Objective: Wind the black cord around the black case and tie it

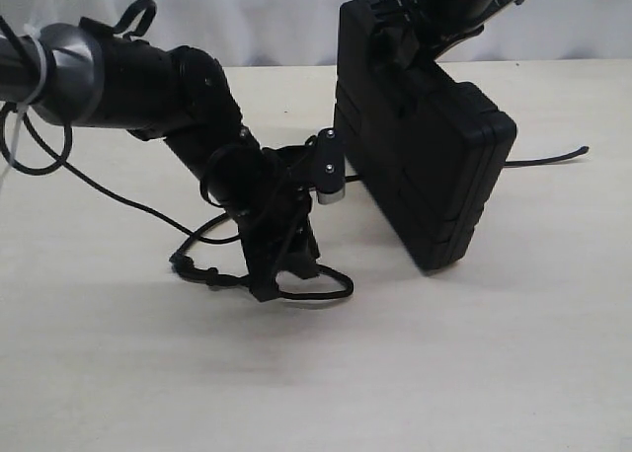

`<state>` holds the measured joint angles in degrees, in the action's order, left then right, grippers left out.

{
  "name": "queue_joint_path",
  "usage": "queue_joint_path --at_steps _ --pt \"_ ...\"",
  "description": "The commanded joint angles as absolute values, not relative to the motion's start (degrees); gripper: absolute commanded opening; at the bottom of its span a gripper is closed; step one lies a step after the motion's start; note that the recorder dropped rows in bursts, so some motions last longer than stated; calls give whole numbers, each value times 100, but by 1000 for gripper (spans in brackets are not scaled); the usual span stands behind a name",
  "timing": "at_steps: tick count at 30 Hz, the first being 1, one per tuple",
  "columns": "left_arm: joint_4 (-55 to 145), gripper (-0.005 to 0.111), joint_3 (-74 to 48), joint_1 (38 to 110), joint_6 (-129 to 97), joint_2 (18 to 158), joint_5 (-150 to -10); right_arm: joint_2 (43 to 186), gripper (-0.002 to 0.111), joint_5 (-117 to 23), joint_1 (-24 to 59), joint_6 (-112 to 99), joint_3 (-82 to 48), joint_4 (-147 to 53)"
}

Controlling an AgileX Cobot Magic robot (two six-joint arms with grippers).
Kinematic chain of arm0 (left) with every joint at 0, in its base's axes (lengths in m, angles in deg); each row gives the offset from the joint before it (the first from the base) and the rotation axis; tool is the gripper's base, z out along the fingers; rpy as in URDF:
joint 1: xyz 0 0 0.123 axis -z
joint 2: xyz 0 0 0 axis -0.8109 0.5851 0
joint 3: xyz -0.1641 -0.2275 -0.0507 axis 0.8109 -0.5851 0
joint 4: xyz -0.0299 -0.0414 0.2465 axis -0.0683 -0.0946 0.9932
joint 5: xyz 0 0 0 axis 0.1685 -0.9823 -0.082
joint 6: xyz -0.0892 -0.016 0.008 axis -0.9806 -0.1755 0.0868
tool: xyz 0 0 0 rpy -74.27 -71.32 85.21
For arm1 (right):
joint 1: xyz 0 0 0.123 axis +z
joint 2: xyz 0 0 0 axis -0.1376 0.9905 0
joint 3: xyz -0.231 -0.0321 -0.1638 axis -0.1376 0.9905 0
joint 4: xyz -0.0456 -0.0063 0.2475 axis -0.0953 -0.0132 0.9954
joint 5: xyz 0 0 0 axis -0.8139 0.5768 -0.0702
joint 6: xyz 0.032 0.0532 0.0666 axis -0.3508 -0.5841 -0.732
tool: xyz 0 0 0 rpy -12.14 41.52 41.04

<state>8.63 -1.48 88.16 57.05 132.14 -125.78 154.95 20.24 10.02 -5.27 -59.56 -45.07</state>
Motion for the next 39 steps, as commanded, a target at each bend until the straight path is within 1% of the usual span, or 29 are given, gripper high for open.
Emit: queue_joint_path --at_steps 1,3,4,11,16,18,22,25,28,30,32,34,39 --pt "955 68 -157 8858 5668 13473 -12783 15605 4 2339 1020 -447 -5814 -4519" --pt "1104 86 -157 8876 5695 13666 -12606 15605 4 2339 1020 -447 -5814 -4519" --pt "1189 91 -157 8884 5695 13744 -12478 15605 4 2339 1020 -447 -5814 -4519" --pt "1262 92 -157 8884 5695 14094 -11358 15605 4 2314 1020 -365 -5814 -4519" --pt "1273 90 -157 8884 5695 14098 -11345 15605 4 2263 1020 -365 -5814 -4519" --pt "1273 83 -157 8884 5695 14098 -11552 15605 4 2263 1020 -365 -5814 -4519" --pt "1273 58 -157 8884 5695 14098 -11990 15605 4 2285 1020 -365 -5814 -4502" --pt "1273 41 -157 8884 5695 14098 -12013 15605 4 2285 1020 -365 -5814 -4477" --pt "1273 28 -157 8884 5734 14098 -11963 15605 4 2305 1020 -365 -5814 -4477" --pt "1328 23 -157 8884 5746 14098 -11906 15605 4 2305 1020 -365 -5814 -4477" --pt "1355 24 -157 8884 5746 14098 -11887 15605 4 2305 1020 -365 -5814 -4477" --pt "1355 29 -157 8884 5746 14098 -11887 15605 4 2305 1020 -365 -5814 -4477" --pt "1355 56 -157 8884 5746 13968 -11887 15605 4 2315 1020 -365 -5814 -4477"
